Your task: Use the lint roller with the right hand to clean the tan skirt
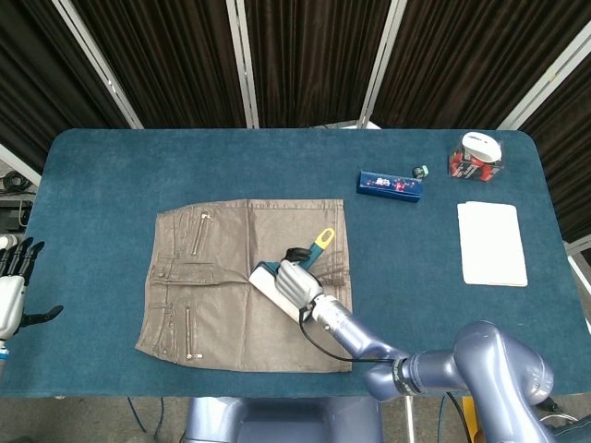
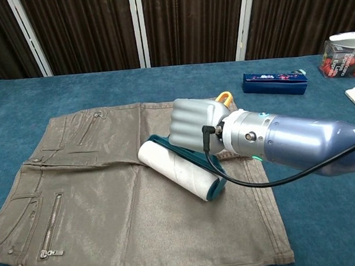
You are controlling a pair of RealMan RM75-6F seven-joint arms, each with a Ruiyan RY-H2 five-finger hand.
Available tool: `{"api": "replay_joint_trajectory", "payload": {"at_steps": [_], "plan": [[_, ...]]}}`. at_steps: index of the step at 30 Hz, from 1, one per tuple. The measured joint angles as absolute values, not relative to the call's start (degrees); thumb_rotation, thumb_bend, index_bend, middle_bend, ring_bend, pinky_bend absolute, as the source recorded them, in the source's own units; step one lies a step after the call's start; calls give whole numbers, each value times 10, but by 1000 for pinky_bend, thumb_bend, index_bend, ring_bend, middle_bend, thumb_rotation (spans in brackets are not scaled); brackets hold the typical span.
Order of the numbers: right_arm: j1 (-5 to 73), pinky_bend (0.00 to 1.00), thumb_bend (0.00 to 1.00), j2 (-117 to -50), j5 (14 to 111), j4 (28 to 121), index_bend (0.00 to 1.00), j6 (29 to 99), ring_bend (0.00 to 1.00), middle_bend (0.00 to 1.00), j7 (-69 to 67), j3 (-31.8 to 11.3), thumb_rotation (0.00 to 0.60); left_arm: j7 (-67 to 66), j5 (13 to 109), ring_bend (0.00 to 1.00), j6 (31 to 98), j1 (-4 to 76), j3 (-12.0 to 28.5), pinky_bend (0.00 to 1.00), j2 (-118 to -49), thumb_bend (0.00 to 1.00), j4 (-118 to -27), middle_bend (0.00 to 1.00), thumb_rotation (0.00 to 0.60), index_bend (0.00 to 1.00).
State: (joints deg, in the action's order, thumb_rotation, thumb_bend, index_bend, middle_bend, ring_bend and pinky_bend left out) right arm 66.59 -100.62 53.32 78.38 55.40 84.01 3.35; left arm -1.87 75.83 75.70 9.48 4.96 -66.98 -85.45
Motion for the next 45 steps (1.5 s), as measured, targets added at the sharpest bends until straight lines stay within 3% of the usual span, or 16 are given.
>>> {"api": "replay_joint_trajectory", "payload": {"at_steps": [20,45], "plan": [[614,552,756,-976,506,621,597,540,541,633,776,29,600,-28,759,0,758,96,48,0,-673,0,-859,0,600,0],[618,552,757,-980,630,816,597,562,545,633,842,65,600,-19,759,0,756,96,48,0,-670,0,-855,0,600,0]]}}
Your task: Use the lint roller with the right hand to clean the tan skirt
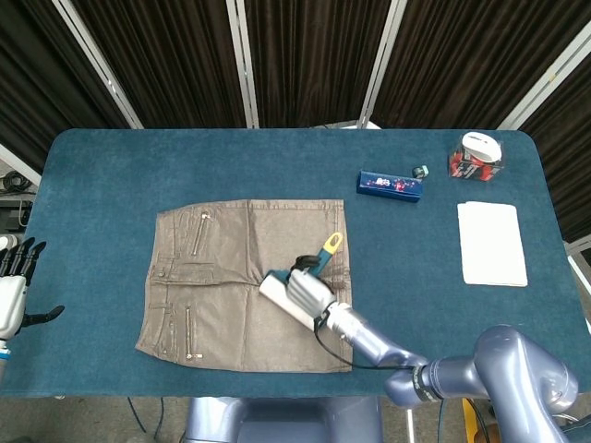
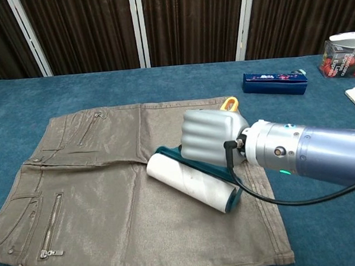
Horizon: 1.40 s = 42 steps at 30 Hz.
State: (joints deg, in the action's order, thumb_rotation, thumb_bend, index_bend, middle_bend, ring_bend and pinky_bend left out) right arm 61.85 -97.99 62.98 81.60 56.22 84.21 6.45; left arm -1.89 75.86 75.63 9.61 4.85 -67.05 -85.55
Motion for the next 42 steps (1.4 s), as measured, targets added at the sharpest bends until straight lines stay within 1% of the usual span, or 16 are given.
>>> {"api": "replay_joint_trajectory", "payload": {"at_steps": [5,10,16,26,34,38,39,40,41,42], "plan": [[615,552,757,-983,647,827,597,564,545,633,843,70,600,-21,758,0,754,97,48,0,-672,0,-854,0,600,0],[611,552,756,-983,652,810,597,564,545,633,835,66,600,-21,757,0,754,97,49,0,-672,0,-854,0,600,0],[602,552,757,-978,643,763,597,565,545,633,813,52,600,-22,756,0,754,97,48,0,-673,0,-854,0,600,0],[570,552,756,-956,616,647,597,553,545,633,721,31,600,-28,757,0,755,97,48,0,-674,0,-857,0,600,0],[532,552,756,-928,620,595,597,542,545,633,646,33,600,-34,758,0,756,98,47,0,-676,0,-860,0,600,0],[512,552,754,-922,611,578,587,533,543,632,621,26,600,-36,762,0,759,97,45,0,-675,0,-864,0,600,0],[510,552,737,-922,606,577,571,530,535,621,618,23,600,-36,764,0,760,97,45,0,-675,0,-865,0,600,0],[507,552,694,-921,600,575,533,527,515,592,615,20,600,-36,765,0,761,97,45,0,-675,0,-866,0,600,0],[502,552,629,-921,594,573,477,524,486,549,611,16,600,-36,766,0,762,96,44,0,-674,0,-868,0,600,0],[499,552,489,-921,591,571,366,523,423,456,608,14,600,-36,767,0,763,96,44,0,-673,0,-869,0,600,0]]}}
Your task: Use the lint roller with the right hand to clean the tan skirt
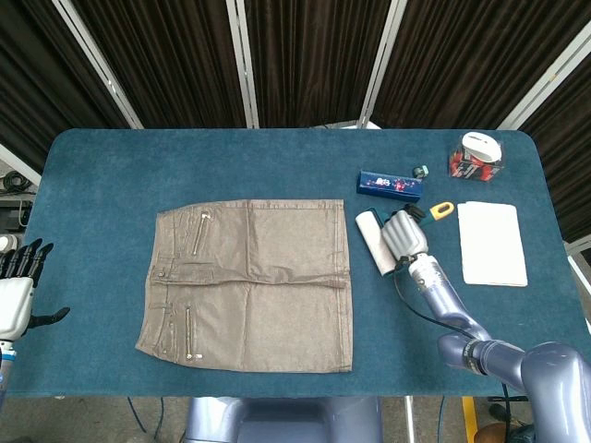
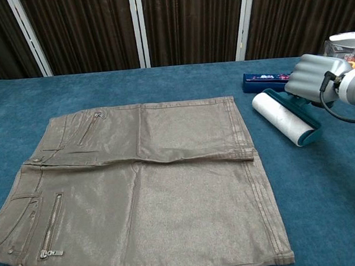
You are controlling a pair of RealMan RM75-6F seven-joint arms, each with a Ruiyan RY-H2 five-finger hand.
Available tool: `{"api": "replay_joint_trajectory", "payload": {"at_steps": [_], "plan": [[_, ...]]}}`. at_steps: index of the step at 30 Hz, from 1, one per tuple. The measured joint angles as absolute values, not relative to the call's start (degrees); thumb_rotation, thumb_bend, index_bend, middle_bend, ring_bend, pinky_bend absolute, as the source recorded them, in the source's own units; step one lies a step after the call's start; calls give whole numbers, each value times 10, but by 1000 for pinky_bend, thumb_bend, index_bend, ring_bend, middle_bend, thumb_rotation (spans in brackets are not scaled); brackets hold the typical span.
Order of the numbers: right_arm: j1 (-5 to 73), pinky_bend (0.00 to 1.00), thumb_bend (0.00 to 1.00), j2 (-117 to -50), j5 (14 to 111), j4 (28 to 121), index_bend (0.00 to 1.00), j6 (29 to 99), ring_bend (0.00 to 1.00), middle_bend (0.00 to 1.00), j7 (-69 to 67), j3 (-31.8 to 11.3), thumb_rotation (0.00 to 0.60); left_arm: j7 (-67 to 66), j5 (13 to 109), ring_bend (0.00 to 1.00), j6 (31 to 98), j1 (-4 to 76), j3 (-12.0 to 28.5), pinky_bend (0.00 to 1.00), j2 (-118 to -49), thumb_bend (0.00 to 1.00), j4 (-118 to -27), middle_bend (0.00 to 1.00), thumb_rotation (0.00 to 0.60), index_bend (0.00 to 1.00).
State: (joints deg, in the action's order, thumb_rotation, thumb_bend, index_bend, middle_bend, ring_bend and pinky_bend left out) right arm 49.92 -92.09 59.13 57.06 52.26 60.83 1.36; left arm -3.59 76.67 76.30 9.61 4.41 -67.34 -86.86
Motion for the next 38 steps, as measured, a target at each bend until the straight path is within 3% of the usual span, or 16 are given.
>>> {"api": "replay_joint_trajectory", "payload": {"at_steps": [1,3,5,10,20,24,28,30,38], "plan": [[497,552,321,-921,591,569,241,522,348,350,606,12,600,-36,767,0,763,96,44,0,-673,0,-869,0,600,0],[494,552,93,-920,591,568,106,521,261,229,600,10,600,-35,768,0,764,95,43,0,-672,0,-870,0,600,0],[491,551,6,-917,590,572,53,521,237,194,592,7,600,-34,770,0,766,95,43,0,-671,0,-872,0,600,0],[480,552,0,-899,604,601,37,542,235,187,570,2,600,-27,779,0,770,93,40,0,-666,0,-880,0,600,0],[418,542,0,-771,665,793,36,667,237,187,520,4,600,4,826,0,805,81,30,0,-642,0,-905,0,600,0],[380,357,0,-725,709,841,20,724,196,175,437,10,600,14,846,0,819,77,24,0,-636,0,-909,0,600,0],[336,77,0,-691,760,863,0,785,16,45,328,19,600,9,852,0,823,74,20,0,-634,0,-909,0,600,0],[311,11,0,-678,788,864,0,820,0,6,264,24,600,2,855,0,827,73,19,0,-634,0,-909,0,600,0],[194,0,0,-662,854,825,0,941,0,0,70,44,600,1,879,0,859,65,18,0,-635,0,-906,0,600,0]]}}
